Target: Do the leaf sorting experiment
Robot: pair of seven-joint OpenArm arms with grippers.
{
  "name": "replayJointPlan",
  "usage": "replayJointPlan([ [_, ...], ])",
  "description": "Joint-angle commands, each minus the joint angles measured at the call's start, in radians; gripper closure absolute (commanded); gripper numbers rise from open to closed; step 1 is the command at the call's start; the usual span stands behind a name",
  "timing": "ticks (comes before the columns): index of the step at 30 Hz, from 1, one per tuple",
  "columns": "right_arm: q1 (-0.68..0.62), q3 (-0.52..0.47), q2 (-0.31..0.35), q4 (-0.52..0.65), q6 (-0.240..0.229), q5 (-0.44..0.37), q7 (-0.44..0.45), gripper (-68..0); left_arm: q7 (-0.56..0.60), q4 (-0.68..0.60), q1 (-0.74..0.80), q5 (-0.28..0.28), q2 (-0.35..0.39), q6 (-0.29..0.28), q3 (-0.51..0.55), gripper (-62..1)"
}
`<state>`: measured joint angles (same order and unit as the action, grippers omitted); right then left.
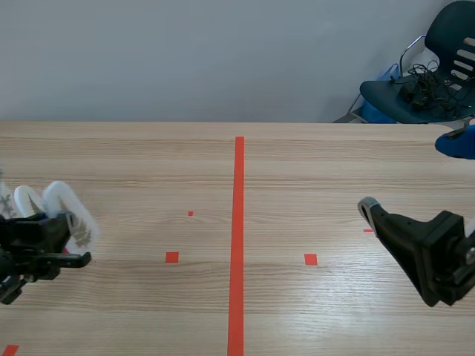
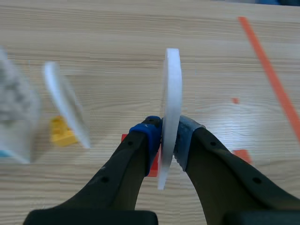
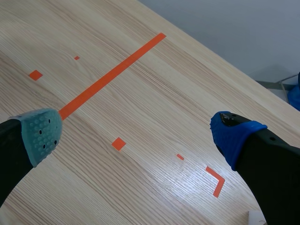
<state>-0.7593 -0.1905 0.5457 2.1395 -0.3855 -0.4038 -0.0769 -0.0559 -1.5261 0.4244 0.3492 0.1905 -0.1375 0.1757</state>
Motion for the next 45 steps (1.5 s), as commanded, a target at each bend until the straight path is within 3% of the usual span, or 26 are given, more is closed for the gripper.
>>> replayJointPlan([
  [1, 0.014, -0.011, 0.008, 0.013, 0.003, -0.006, 0.011, -67.9, 0.017, 0.004, -0.005, 0.007, 0.006, -0.003, 0.035, -7.0],
  [4, 0.014, -0.011, 0.008, 0.013, 0.003, -0.006, 0.012, -67.9, 0.02, 0.029, -0.003, 0.008, 0.018, -0.003, 0.1, -7.0],
  [7, 0.014, -0.011, 0.008, 0.013, 0.003, -0.007, 0.012, -67.9, 0.053, 0.078, -0.004, 0.053, 0.037, -0.003, 0.127, -7.0],
  [14, 0.014, -0.011, 0.008, 0.013, 0.003, -0.007, 0.011, -67.9, 0.158, 0.227, -0.042, 0.055, 0.043, -0.004, 0.13, -7.0],
  [21, 0.014, -0.011, 0.008, 0.013, 0.003, -0.007, 0.011, -67.9, 0.165, 0.307, -0.114, 0.055, 0.043, -0.004, 0.129, -7.5],
  [25, 0.014, -0.011, 0.008, 0.013, 0.003, -0.007, 0.011, -67.9, 0.173, 0.32, -0.126, 0.055, 0.043, -0.005, 0.129, -16.0],
  [30, 0.014, -0.011, 0.008, 0.013, 0.003, -0.007, 0.011, -67.9, 0.172, 0.32, -0.126, 0.055, 0.048, -0.005, 0.13, -32.1],
  [36, 0.014, -0.011, 0.008, 0.013, 0.003, -0.007, 0.011, -67.9, 0.143, 0.27, -0.115, 0.061, 0.096, -0.007, 0.153, -34.8],
  [38, 0.014, -0.011, 0.008, 0.013, 0.003, -0.007, 0.011, -67.9, 0.114, 0.214, -0.097, 0.104, 0.119, -0.01, 0.18, -35.4],
  [41, 0.014, -0.011, 0.008, 0.013, 0.003, -0.007, 0.011, -67.9, 0.081, 0.111, -0.055, 0.158, 0.159, -0.034, 0.236, -43.2],
  [43, 0.014, -0.011, 0.008, 0.013, 0.003, -0.007, 0.011, -67.9, 0.05, 0.038, -0.021, 0.196, 0.184, -0.082, 0.28, -48.5],
  [45, 0.014, -0.011, 0.008, 0.013, 0.003, -0.006, 0.011, -67.9, 0.016, -0.036, 0.012, 0.262, 0.202, -0.173, 0.325, -54.0],
])
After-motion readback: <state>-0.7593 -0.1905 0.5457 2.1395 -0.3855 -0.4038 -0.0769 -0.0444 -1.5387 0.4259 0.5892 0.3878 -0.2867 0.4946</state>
